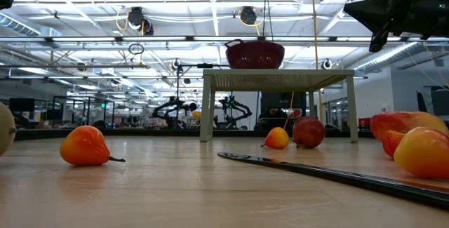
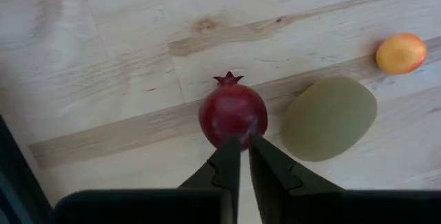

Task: Pick & Place Fruit
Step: Put the red pomegranate into the violet strainer bowl on the shelf

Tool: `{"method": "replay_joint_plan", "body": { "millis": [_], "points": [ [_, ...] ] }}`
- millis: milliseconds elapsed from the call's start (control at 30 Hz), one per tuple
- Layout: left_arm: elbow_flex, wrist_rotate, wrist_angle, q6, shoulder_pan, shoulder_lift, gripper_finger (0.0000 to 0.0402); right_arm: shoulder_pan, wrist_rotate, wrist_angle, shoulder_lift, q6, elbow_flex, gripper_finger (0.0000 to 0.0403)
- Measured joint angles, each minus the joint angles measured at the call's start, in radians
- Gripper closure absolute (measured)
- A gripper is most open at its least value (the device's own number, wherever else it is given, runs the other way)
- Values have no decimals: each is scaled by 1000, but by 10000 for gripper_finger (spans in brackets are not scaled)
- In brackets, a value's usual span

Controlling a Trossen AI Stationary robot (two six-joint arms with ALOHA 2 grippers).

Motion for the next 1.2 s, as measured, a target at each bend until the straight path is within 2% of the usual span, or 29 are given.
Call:
{"method": "replay_joint_plan", "body": {
  "millis": [133, 433, 600, 767, 1200],
  "points": [
    [0, 0, 0, 0, 0, 0, 322, 0, 0, 0, 0, 0, 0, 403],
    [0, 8, 0, -2, 0, 0, 182, 0, 0, 0, 0, 0, 0, 403],
    [0, 8, 1, -16, 0, 0, 135, 0, 0, 0, 0, 0, 0, 403],
    [0, 9, 6, -27, 0, 0, 117, 0, 0, 0, 0, 0, 0, 403],
    [0, 8, 9, -28, 18, 45, 126, 0, 0, 0, 0, 0, 0, 403]
  ]
}}
